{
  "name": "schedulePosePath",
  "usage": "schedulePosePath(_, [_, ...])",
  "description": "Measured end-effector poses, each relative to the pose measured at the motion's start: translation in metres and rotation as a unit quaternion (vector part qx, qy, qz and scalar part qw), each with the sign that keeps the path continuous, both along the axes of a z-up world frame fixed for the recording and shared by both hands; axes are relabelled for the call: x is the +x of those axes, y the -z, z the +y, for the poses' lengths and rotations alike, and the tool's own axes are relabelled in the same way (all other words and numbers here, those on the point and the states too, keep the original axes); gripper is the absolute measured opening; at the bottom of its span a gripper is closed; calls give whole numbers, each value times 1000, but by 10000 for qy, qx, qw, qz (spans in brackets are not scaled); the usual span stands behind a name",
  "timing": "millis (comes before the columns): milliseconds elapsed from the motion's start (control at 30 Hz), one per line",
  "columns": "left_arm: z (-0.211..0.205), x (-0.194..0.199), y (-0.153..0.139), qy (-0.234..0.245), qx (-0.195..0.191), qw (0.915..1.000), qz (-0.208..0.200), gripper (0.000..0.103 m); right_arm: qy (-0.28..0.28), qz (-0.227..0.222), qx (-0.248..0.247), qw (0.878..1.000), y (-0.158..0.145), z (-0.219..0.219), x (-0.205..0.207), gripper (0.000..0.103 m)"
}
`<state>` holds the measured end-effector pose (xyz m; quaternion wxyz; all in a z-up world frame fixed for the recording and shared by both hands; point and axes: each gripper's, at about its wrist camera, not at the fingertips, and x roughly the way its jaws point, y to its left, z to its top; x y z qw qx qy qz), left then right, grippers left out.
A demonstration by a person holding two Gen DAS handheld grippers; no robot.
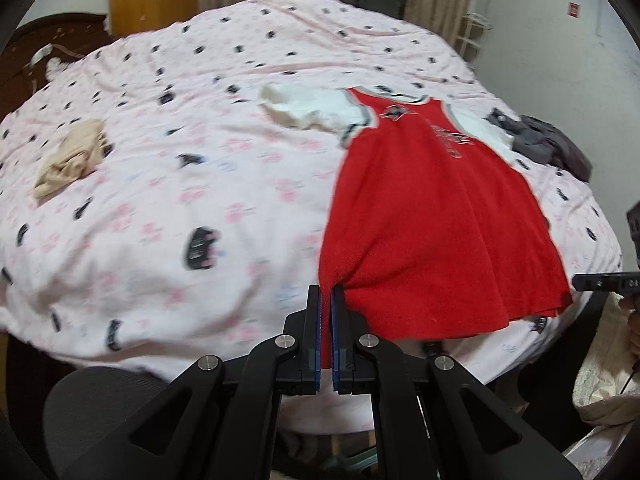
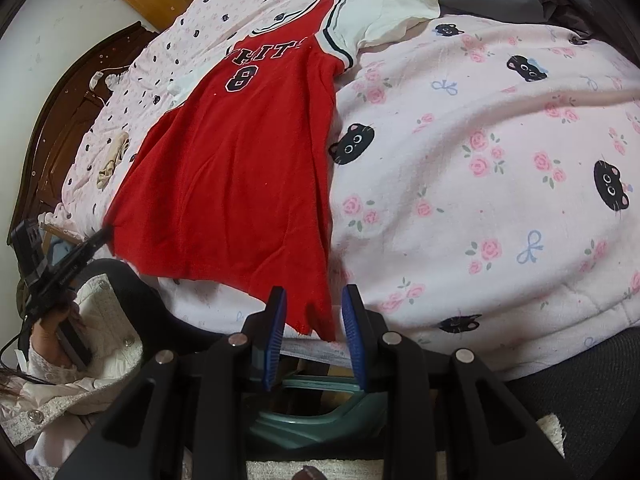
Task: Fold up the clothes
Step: 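Pull the jersey hem with both grippers to straighten the garment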
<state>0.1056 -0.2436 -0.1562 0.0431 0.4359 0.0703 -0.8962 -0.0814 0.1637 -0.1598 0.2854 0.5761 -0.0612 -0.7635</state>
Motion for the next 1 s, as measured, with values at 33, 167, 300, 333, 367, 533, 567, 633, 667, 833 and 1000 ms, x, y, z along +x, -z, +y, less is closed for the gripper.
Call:
schedulePosePath(33, [-3, 1, 0, -46, -22, 10000, -60, 3, -8, 3, 4, 10000, 0, -1, 0, 30])
schedulePosePath(167, [-9, 1, 5, -94, -183, 9996, -211, 3, -38, 25, -11, 10000, -1, -1, 0, 30])
schedulePosePath(300, [-10, -2, 11, -93, -243, 9992, -318, 3, -88, 41, -27, 9999, -1, -3, -2, 30])
schedulePosePath(333, [-10, -2, 12, -97, -238, 9991, -328, 3, -111, 43, -13, 9999, 0, -4, -3, 30])
schedulePosePath(367, [-10, -3, 13, -101, -232, 9991, -339, 3, -134, 44, 2, 9999, 1, -6, -3, 30])
schedulePosePath(533, [-10, -5, 17, -121, -204, 9990, -391, 3, -210, 99, 125, 9997, 4, -12, -6, 30])
schedulePosePath(567, [-10, -6, 18, -125, -198, 9989, -401, 3, -191, 115, 112, 9997, 4, -11, -7, 30])
schedulePosePath(633, [-10, -6, 19, -133, -187, 9988, -422, 3, -152, 143, 87, 9997, 3, -9, -10, 30])
schedulePosePath(667, [-10, -7, 20, -137, -184, 9988, -428, 4, -113, 123, 76, 9998, 4, -8, -12, 30])
schedulePosePath(833, [-11, -8, 20, -152, -180, 9988, -439, 4, -344, -246, -113, 9990, 15, -12, -13, 31])
schedulePosePath(1000, [-12, -8, 18, -166, -153, 9989, -416, 4, -602, -321, 89, 9976, 31, -31, -10, 31])
